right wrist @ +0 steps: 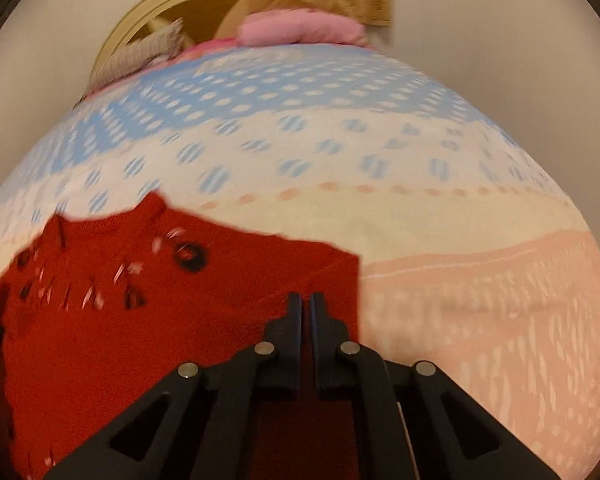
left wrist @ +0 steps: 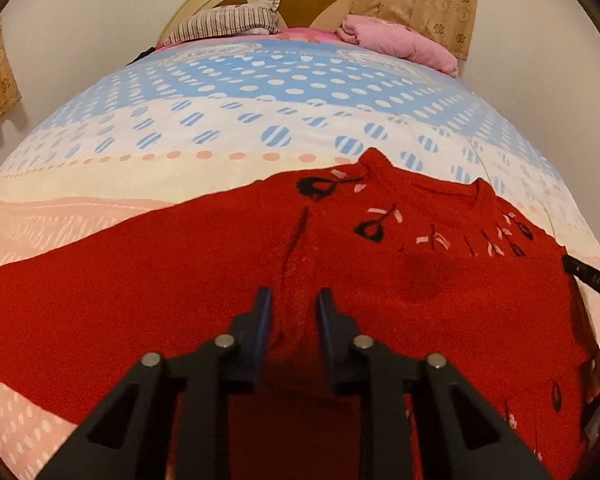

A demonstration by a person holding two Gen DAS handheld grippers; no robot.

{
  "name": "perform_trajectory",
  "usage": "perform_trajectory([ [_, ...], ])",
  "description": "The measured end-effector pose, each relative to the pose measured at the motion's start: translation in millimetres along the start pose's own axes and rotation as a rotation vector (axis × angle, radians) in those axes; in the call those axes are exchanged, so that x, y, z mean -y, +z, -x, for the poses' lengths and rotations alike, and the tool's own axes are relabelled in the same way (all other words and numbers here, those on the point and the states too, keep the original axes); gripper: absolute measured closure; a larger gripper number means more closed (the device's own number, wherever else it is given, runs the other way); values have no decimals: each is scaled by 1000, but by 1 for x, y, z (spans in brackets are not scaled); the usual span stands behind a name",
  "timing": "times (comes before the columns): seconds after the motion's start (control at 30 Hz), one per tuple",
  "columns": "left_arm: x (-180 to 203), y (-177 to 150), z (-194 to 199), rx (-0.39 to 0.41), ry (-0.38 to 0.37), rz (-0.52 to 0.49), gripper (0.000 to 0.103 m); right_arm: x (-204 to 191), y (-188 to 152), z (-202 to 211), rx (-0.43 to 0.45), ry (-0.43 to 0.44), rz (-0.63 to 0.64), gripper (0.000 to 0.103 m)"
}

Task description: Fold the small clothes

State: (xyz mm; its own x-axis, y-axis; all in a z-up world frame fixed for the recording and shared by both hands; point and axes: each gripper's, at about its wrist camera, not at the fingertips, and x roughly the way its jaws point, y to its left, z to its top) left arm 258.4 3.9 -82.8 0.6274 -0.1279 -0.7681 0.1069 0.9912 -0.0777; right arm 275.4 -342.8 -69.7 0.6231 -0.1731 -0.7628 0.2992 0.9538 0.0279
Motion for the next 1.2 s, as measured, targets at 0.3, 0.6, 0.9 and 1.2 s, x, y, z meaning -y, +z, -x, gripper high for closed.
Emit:
perform_trajectory([
  [0.3, 1, -5, -4, 18, 79, -13, 75, 12, 0, -7, 5, -32, -63, 100],
  [0.6, -1, -9, 5, 30, 134, 0, 69, 17, -13, 51, 110, -25, -91, 98],
  [0.9, -2, -17, 30, 62, 189, -22, 66, -32, -63, 49, -12, 34, 84, 98],
  [1.2, -52, -24, 54, 103, 275, 37, 34, -47, -75, 45, 40, -64, 170, 97],
])
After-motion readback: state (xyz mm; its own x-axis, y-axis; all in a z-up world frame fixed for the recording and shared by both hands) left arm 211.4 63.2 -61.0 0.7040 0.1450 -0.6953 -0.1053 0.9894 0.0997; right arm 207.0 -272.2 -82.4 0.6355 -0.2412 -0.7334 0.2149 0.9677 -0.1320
